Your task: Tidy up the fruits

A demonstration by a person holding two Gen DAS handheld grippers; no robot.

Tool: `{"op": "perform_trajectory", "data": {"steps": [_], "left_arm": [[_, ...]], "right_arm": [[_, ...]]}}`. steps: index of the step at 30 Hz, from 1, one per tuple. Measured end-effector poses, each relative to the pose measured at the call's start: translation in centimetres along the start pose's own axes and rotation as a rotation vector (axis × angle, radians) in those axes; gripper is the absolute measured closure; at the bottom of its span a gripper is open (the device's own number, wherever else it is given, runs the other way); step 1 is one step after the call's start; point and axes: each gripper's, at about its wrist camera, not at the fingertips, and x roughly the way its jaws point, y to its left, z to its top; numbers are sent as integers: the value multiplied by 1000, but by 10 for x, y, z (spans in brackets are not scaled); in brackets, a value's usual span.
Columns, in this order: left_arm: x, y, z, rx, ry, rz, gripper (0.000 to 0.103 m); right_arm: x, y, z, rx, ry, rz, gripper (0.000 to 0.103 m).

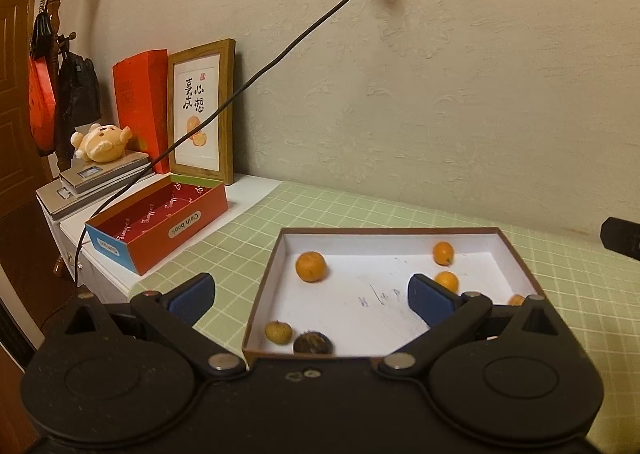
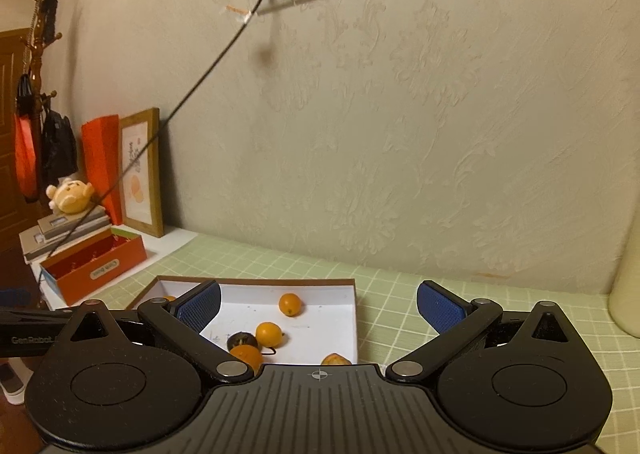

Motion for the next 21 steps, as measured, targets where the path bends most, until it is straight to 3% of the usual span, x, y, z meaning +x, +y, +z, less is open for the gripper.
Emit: {"op": "perform_trajectory", "data": {"steps": [12,21], "left_arm": [[-72,-8,-3,7,11,-58,6],[-108,-15,2,14,-14,-77,6]], "right_arm": [[-101,-3,5,38,-57,-1,0],[-148,-7,17,68,-102,-3,0]]}}
